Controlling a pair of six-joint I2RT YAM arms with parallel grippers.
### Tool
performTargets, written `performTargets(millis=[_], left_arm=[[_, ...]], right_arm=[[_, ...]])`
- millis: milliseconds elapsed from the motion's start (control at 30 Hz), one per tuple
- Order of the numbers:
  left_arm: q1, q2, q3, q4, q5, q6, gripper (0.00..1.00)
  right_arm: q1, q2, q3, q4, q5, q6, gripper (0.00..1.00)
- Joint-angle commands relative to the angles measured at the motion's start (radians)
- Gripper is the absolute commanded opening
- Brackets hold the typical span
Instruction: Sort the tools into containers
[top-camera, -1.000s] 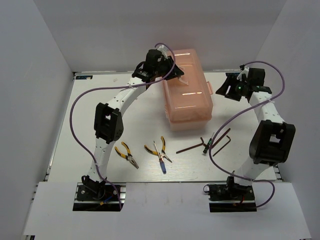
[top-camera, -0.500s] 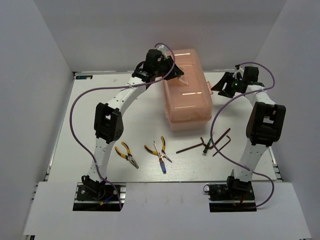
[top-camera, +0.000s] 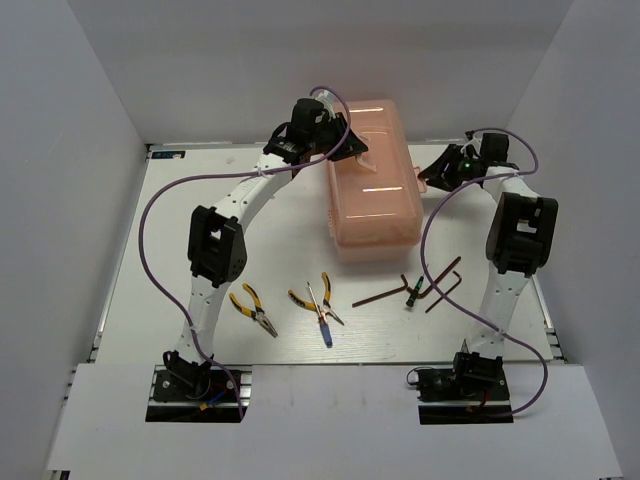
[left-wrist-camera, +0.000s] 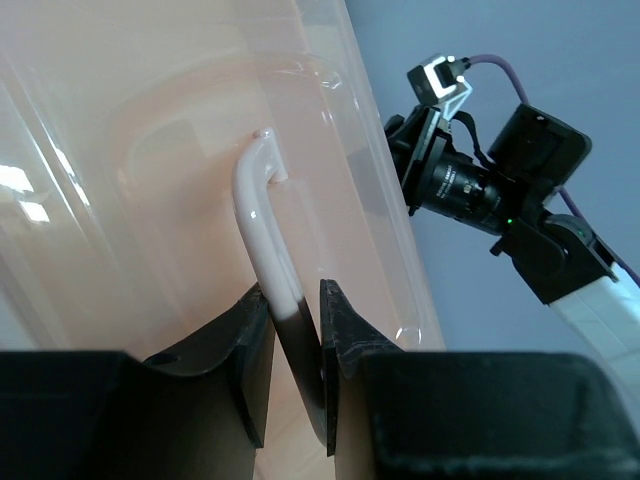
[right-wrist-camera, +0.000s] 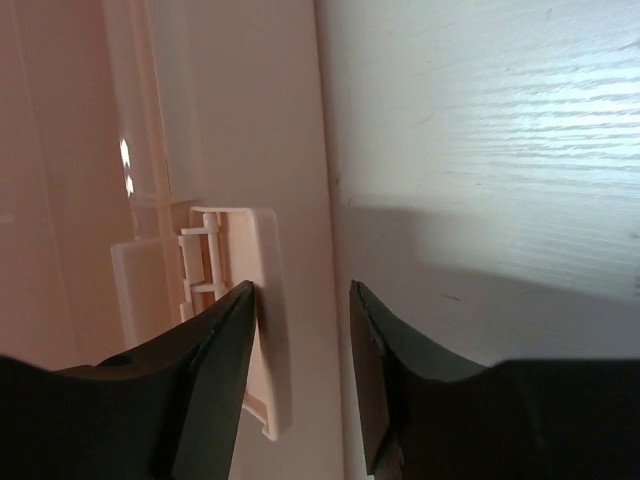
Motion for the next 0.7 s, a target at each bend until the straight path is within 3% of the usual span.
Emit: performTargets(millis=[0,233,367,667], left_arm=[[-0.015,-0.081,0.019,-0.064,0.057,0.094,0.0],[-0.015,-0.092,0.03,-0.064,0.057,0.094,0.0],[-0.015,-0.113,0.03,-0.064,0.057,0.094,0.0],[0.017,-0.188,0.039,-0.077,0.048,0.123,0.0]], right_arm=[[0.006,0.019,0.048,0.045,-0.085,0.041,0.47],[0.013,0.028,0.057,0.045,-0.125,0.047,0.34],[0.015,0.036,0.062,0.045,-0.155,0.048,0.02],[0.004,-0.004,0.084,-0.055,-0.039,-0.054,0.0]])
